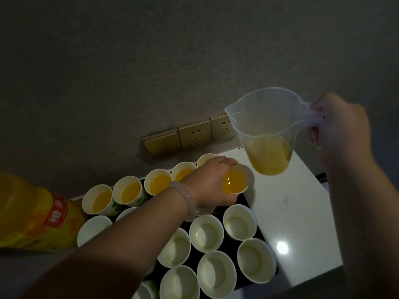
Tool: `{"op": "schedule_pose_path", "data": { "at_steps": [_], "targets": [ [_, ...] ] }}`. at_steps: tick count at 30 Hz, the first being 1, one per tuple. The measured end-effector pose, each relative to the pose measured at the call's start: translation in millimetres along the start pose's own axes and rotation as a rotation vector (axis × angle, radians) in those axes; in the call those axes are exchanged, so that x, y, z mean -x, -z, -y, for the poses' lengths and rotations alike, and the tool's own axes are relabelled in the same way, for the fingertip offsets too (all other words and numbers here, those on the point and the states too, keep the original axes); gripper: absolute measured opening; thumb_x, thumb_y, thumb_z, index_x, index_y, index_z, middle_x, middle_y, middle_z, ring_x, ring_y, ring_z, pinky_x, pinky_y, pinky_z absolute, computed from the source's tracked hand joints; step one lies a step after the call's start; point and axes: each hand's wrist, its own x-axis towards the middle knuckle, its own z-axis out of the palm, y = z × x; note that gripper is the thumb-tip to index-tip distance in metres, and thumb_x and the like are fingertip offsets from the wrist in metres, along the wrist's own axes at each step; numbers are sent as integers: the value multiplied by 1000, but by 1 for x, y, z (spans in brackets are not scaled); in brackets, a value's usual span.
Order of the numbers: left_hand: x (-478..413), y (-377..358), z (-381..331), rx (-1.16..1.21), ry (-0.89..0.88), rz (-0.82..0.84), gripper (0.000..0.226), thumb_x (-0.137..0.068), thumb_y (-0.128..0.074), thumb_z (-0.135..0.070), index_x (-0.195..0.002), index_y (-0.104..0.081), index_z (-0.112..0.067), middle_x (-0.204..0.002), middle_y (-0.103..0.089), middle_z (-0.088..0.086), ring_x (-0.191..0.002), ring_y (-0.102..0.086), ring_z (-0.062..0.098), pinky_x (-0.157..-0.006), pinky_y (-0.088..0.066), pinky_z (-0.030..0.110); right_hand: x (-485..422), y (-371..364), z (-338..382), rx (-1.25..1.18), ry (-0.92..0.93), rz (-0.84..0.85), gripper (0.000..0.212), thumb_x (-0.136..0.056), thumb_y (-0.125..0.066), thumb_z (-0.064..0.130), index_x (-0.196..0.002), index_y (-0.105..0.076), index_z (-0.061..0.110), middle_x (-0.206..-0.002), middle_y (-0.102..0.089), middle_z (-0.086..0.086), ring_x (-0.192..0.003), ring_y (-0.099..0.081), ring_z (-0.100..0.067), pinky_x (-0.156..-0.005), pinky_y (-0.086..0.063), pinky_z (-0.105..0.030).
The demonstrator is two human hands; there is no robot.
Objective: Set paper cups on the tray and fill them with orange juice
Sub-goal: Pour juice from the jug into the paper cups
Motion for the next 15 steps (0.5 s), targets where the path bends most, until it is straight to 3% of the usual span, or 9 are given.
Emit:
{"op": "schedule_pose_path", "data": {
  "at_steps": [3, 5, 7, 10, 15],
  "targets": [
    [-3, 0, 2, -32, -29, 42, 83, -77, -74, -40, -146, -32, -21, -149, -32, -1, -136, -31, 12, -104, -22, 14, 1, 1, -4, 35, 62, 21, 21, -87, -50, 10, -66, -52, 11, -39, -50, 9, -37, -45, -3, -38, -36, -14],
    [-5, 0, 3, -56, -50, 58, 82, -78, -73, -40, -146, -32, -21, -148, -33, -1, -134, -33, 13, -102, -23, 14, 1, 0, -6, 105, 86, 53, 13, -85, -51, 4, -72, -56, 6, -50, -53, 1, -49, -52, -15, -47, -40, -21],
    [-7, 0, 3, -100, -75, 75, 81, -80, -71, -40, -147, -31, -21, -149, -31, -2, -136, -31, 13, -104, -22, 15, -2, 0, -9, 46, 46, 30, 14, -83, -49, 4, -72, -57, 1, -43, -48, 2, -43, -45, -12, -41, -34, -19],
    [-11, 2, 4, -182, -105, 106, 78, -82, -69, -39, -147, -29, -23, -150, -31, -2, -138, -24, 15, -106, -21, 20, -1, -2, -8, 23, -23, 25, 19, -88, -50, 11, -70, -55, 8, -36, -46, 10, -34, -40, -3, -35, -33, -13],
    [-16, 2, 7, -293, -143, 169, 72, -81, -69, -35, -143, -36, -24, -147, -36, -5, -137, -23, 18, -108, -26, 27, -3, -4, -9, -17, -66, -26, 22, -81, -49, 12, -60, -51, 6, -36, -39, 4, -36, -32, -10, -35, -21, -16]
  ]
}}
